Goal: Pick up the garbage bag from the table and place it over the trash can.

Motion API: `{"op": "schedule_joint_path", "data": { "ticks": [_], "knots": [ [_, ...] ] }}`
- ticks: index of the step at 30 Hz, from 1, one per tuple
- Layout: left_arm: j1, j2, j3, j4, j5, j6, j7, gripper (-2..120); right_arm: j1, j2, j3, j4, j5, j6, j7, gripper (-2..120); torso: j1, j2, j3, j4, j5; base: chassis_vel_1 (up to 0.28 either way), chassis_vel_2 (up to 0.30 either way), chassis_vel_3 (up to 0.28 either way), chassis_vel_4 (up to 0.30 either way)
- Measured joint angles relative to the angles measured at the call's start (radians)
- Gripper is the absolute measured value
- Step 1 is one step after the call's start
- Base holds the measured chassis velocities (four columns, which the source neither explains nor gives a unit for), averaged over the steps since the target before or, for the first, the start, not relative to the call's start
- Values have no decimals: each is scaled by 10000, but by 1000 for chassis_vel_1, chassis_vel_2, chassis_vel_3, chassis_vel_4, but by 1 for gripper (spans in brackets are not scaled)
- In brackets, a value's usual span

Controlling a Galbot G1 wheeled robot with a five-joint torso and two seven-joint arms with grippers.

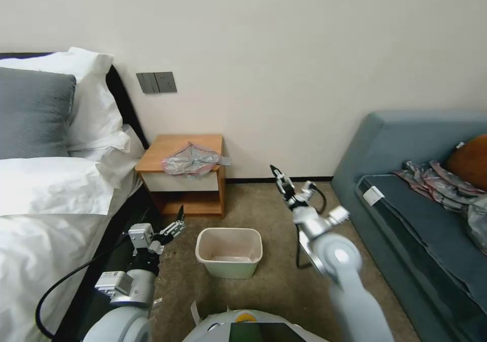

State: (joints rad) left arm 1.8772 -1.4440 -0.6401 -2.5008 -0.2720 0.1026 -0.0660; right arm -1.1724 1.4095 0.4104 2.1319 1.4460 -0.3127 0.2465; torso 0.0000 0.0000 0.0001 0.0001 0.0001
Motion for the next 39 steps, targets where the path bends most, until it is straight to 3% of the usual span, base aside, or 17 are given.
{"op": "schedule_joint_path", "data": {
  "ticks": [7, 18, 36, 39],
  "knots": [
    [-138, -265, -2, 4, 9, 27, 54, 100, 2143, 686, -865, -2683, 309, 89, -131, 100, 2, 0, 0, 0, -2, 0, 0, 0, 0],
    [-239, -529, 34, 7, 57, 62, 120, 100, 3965, 1381, -1395, -5989, 1237, -81, -908, 100, 1, 0, 0, -2, -2, 0, 0, 0, 0],
    [-176, -901, 160, 8, 587, -144, 258, 100, 5584, 1813, -1879, -9241, 798, -496, -2714, 100, 0, 0, -1, 0, -1, 0, 0, 0, 0],
    [-156, -1004, 221, 8, 723, -198, 289, 100, 5755, 1829, -1868, -9636, 607, -491, -3066, 91, 1, 0, -1, -1, -1, 0, 0, 0, 0]
  ]
}}
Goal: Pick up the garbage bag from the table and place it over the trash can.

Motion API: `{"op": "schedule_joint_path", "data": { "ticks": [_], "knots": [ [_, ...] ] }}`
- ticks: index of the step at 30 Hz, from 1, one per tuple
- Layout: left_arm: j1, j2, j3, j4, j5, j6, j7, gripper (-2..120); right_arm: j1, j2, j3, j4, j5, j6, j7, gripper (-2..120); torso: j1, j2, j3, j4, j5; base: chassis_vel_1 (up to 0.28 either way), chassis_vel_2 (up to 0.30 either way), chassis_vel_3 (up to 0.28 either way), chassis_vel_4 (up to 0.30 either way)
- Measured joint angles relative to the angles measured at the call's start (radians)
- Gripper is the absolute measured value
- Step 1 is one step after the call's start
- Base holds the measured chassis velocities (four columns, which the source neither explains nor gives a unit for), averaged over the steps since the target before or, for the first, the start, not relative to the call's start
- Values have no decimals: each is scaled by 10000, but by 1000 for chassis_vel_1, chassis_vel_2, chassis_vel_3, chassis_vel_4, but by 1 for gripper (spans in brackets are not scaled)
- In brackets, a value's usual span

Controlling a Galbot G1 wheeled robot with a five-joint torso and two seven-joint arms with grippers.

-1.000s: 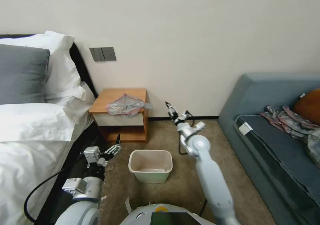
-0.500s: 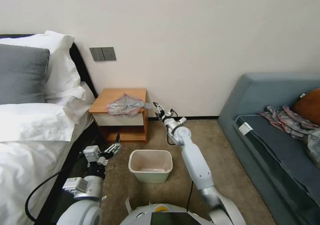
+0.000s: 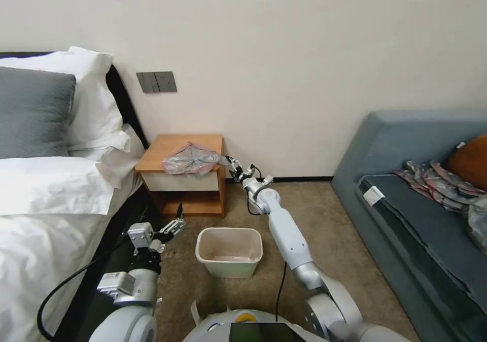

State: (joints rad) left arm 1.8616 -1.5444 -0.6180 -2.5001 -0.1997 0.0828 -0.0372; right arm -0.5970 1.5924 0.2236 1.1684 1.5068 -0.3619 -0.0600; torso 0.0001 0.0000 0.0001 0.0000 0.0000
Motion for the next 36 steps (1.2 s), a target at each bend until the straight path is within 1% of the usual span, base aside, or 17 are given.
{"op": "schedule_joint_path", "data": {
  "ticks": [2, 5, 6, 8, 10, 13, 14, 17, 18, 20, 22, 24, 27, 29, 33, 34, 36],
  "knots": [
    [8, -27, 7, 0, 40, -25, 48, 100, 30, -8, 5, -70, -37, 1, -74, 88, 0, 0, 0, 0, 0, 0, 0, 0, 0],
    [30, -53, 8, 0, 98, -68, 146, 100, 91, -52, -14, -184, -66, 1, -148, 74, -1, 0, 0, -1, 0, 0, 0, 0, 0],
    [30, -53, 8, 0, 98, -68, 146, 100, 91, -52, -14, -184, -66, 1, -148, 74, -1, 0, 0, -1, 0, 0, 0, 0, 0],
    [48, -13, 7, 0, 142, -79, 176, 100, 153, -67, -91, -335, -170, 3, -320, 63, 0, 0, 0, 0, 1, 0, 0, 0, 0],
    [56, 3, 4, 0, 167, -96, 179, 100, 176, -66, -102, -361, -176, 4, -368, 59, 0, 0, 0, 0, 0, 0, 0, 0, 0],
    [64, 6, 11, 0, 250, -167, 185, 100, 287, -42, -159, -458, -176, 4, -519, 44, 0, 0, 0, -1, 0, 0, 0, 0, 0],
    [64, 6, 11, 0, 250, -167, 185, 100, 287, -42, -159, -458, -176, 4, -519, 44, 0, 0, 0, -1, 0, 0, 0, 0, 0],
    [60, -26, 24, 0, 285, -203, 215, 100, 413, 36, -184, -535, -255, 11, -618, 30, -1, 0, 0, 1, 0, 0, 0, 0, 0],
    [60, -26, 24, 0, 285, -203, 215, 100, 413, 36, -184, -535, -255, 11, -618, 30, -1, 0, 0, 1, 0, 0, 0, 0, 0],
    [61, -36, 27, 0, 302, -227, 238, 100, 428, 57, -177, -496, -263, 15, -619, 19, 0, 0, 0, 0, 0, 0, 0, 0, 0],
    [66, -44, 30, 0, 312, -236, 240, 100, 428, 58, -176, -462, -263, 17, -617, 16, 0, 0, 0, 0, 0, 0, 0, 0, 0],
    [75, -61, 34, 0, 335, -263, 243, 100, 392, 55, -174, -320, -263, 27, -530, 6, -1, 0, -1, 1, 0, 0, 0, 0, 0],
    [82, -94, 38, 0, 369, -309, 243, 100, 249, 3, -171, -10, -216, 44, -338, 0, -1, 0, -1, 1, 0, 0, 0, 0, 0],
    [79, -104, 52, 1, 384, -354, 239, 100, 160, -50, -174, 215, -96, 45, -186, 0, -1, 0, -1, 0, 0, 0, 0, 0, 0],
    [1, -106, 94, 87, 443, -483, 212, 100, -258, -353, -348, 1321, 336, 35, 449, 0, 0, 0, -1, 0, 0, 0, 0, 0, 0],
    [1, -106, 94, 87, 443, -483, 212, 100, -258, -353, -348, 1321, 336, 35, 449, 0, 0, 0, -1, 0, 0, 0, 0, 0, 0],
    [-65, -75, 108, 103, 444, -517, 194, 100, -667, -633, -548, 2348, 489, 90, 993, 0, 0, 0, -2, 1, 2, 0, 0, 0, 0]
  ]
}}
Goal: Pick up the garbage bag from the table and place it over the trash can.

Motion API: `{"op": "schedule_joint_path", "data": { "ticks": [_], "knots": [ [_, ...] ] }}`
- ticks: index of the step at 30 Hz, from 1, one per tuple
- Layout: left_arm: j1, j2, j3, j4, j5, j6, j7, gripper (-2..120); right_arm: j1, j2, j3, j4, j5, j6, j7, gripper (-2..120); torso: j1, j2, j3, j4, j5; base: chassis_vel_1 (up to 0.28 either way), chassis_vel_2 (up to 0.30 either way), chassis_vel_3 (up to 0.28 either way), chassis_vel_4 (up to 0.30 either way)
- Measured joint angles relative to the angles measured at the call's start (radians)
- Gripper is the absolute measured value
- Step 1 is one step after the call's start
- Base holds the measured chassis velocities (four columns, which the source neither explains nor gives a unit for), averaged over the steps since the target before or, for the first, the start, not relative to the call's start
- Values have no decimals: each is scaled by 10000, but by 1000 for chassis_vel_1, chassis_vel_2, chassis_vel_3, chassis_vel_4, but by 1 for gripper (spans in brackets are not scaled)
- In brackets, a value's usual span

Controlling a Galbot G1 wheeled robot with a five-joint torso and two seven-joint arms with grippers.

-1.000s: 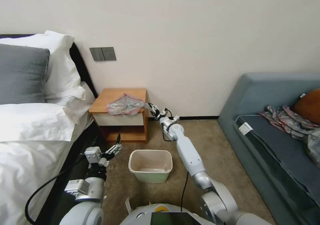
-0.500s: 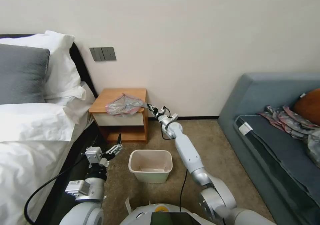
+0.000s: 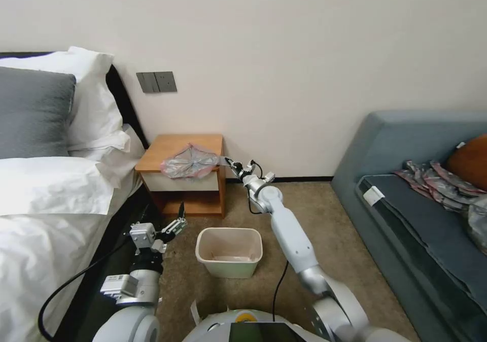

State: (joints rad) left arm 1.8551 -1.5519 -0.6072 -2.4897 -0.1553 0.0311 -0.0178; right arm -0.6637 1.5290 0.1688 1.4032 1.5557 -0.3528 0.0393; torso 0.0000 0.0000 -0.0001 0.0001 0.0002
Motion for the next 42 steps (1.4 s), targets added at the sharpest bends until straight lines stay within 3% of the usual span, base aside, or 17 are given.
{"op": "schedule_joint_path", "data": {
  "ticks": [9, 15, 19, 24, 42],
  "knots": [
    [72, 379, 40, -85, -87, -101, -85, 100, -1888, -1121, -710, 3510, 604, 685, 1998, 0, -1, 0, 0, -1, 0, 0, 0, 0, 0],
    [111, 508, 35, -90, -136, -113, -90, 100, -2497, -1600, -874, 4622, 888, 870, 2480, 0, -2, 1, 0, -1, 0, 0, 0, 0, 0],
    [119, 612, 36, -94, -177, -162, -90, 100, -3389, -2527, -974, 6019, 1072, 963, 2904, 0, -2, 0, -1, 0, 1, 0, 0, 0, 0],
    [99, 571, 101, -98, -152, -232, -90, 100, -4269, -3424, -999, 6821, 1130, 931, 3236, 0, -2, 0, 0, -1, 0, 0, 0, 0, 0],
    [18, 375, 179, -105, -6, -319, -84, 100, -6072, -4675, -592, 8061, 738, 475, 3436, 0, -1, 0, 0, -1, -1, 0, 0, 0, 0]
  ]
}}
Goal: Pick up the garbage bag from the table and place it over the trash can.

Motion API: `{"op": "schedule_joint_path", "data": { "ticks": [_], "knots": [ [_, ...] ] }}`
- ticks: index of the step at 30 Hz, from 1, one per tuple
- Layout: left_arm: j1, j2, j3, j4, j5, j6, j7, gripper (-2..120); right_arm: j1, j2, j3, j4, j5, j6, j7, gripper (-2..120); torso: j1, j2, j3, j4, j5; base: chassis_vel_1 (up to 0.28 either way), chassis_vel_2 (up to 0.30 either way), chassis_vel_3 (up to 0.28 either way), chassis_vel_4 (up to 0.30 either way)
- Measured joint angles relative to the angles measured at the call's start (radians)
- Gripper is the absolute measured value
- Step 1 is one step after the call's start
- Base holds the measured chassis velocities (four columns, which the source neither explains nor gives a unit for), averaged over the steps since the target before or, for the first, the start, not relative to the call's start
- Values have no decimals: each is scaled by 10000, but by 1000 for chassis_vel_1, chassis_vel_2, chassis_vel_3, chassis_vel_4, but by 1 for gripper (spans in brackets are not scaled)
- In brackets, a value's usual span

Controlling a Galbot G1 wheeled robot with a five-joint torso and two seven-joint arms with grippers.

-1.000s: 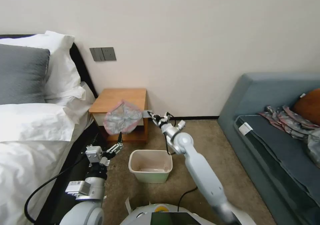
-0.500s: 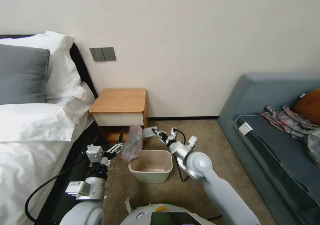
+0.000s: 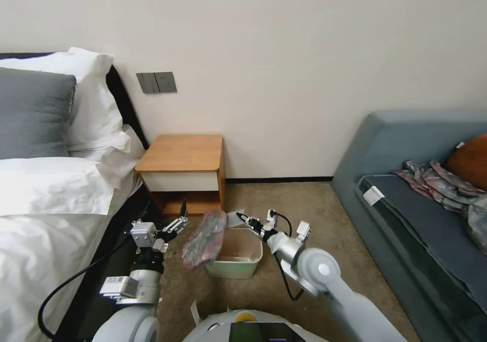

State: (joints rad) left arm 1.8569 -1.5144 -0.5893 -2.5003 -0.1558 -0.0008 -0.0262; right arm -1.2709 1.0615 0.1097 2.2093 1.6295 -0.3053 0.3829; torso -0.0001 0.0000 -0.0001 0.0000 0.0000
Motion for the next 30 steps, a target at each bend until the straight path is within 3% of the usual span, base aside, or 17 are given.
{"op": "schedule_joint_path", "data": {
  "ticks": [11, 22, 30],
  "knots": [
    [-161, -19, 63, 87, 152, -129, 18, 100, -600, -511, -296, 193, -1039, -402, 904, 0, 0, 0, 1, 0, 0, 0, 0, 0, 0],
    [-259, 60, 67, 260, 196, -187, 19, 100, -899, -579, -134, 505, -1658, -419, 912, 40, 1, 0, 1, 1, 0, 0, 0, 0, 0],
    [-333, 133, 101, 367, 199, -183, 19, 100, -1086, -1030, 661, 1337, -1396, -416, 1007, 72, 1, 0, 1, 1, 0, 0, 0, 0, 0]
  ]
}}
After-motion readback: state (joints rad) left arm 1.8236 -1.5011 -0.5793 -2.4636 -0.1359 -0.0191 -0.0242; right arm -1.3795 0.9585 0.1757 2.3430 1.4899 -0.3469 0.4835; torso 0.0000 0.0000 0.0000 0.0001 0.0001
